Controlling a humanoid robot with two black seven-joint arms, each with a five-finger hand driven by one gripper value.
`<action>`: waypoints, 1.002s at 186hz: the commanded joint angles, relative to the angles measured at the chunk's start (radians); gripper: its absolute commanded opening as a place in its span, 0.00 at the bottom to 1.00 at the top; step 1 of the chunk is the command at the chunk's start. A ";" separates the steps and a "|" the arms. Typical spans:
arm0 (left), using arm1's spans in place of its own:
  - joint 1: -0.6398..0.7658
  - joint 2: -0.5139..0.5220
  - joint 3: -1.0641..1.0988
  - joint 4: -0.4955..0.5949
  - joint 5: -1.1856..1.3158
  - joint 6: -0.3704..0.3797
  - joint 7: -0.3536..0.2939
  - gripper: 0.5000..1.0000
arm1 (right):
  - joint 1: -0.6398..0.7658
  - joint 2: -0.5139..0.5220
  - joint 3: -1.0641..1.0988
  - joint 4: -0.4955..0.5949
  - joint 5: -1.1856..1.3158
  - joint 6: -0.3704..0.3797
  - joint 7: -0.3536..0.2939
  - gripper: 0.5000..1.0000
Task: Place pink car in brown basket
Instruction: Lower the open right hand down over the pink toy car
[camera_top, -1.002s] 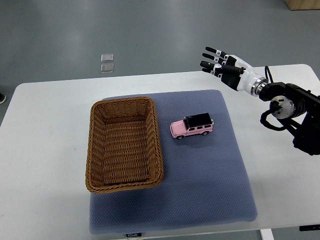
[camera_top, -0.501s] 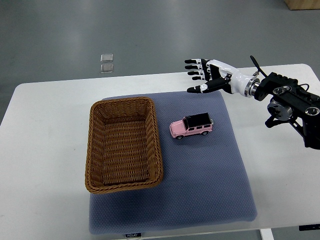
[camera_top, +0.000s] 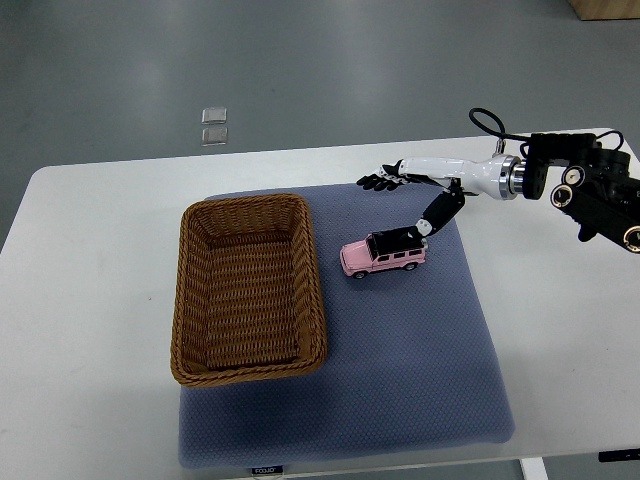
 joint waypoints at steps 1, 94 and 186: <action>0.001 0.000 0.000 0.000 0.000 0.000 0.000 1.00 | 0.008 0.010 -0.007 0.000 -0.016 -0.016 0.002 0.83; 0.001 0.000 0.000 0.000 0.000 0.000 0.000 1.00 | 0.010 0.023 -0.149 -0.020 -0.126 -0.128 0.001 0.83; -0.001 0.000 0.000 0.000 0.000 0.000 0.000 1.00 | -0.024 0.065 -0.202 -0.080 -0.153 -0.208 0.001 0.81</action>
